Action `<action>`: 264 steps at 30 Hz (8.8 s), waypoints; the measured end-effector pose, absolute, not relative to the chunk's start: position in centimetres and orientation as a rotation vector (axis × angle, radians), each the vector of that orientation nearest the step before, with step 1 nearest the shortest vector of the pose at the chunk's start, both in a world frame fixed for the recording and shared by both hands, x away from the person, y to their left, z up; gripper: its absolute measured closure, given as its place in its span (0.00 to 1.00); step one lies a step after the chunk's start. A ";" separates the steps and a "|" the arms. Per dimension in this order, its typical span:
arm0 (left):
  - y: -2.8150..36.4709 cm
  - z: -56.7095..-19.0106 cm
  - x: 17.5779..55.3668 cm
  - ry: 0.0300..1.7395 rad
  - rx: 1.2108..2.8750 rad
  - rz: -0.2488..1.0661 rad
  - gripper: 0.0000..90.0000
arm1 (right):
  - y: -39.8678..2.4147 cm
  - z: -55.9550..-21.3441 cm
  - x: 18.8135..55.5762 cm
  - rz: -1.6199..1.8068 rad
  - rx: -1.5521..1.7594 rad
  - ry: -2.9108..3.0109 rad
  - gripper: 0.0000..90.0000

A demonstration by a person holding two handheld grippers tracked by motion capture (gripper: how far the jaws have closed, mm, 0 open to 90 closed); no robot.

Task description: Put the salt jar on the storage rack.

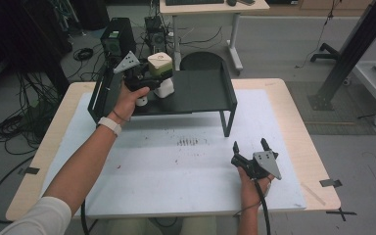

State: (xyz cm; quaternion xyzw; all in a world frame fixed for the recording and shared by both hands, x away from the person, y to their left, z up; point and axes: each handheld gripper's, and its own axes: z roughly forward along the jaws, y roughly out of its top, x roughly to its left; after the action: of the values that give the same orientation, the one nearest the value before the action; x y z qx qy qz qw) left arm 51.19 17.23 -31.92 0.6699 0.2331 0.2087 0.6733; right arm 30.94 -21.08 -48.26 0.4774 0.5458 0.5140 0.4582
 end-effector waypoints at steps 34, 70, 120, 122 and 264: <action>17.2 -31.9 51.2 0.526 1.508 0.470 0.32 | -21.1 -48.3 30.9 1.265 1.172 1.346 0.06; 17.2 -31.9 51.2 0.526 1.509 0.471 0.32 | -21.1 -48.3 30.9 1.267 1.173 1.345 0.06; 17.2 -31.9 51.2 0.525 1.509 0.473 0.32 | -21.1 -48.3 30.9 1.269 1.174 1.342 0.07; 17.2 -31.9 51.2 0.525 1.509 0.473 0.32 | -21.1 -48.3 30.9 1.269 1.174 1.342 0.07; 31.0 -38.6 28.8 0.831 1.398 0.740 0.01 | -21.1 -48.3 30.8 1.268 1.156 1.323 0.07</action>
State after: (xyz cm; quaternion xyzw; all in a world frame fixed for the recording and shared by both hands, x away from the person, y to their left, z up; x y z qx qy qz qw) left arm 28.85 31.04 -38.56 0.6096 0.3624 0.3227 0.6269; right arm 30.77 -21.06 -48.32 0.4715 0.5395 0.5169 0.4684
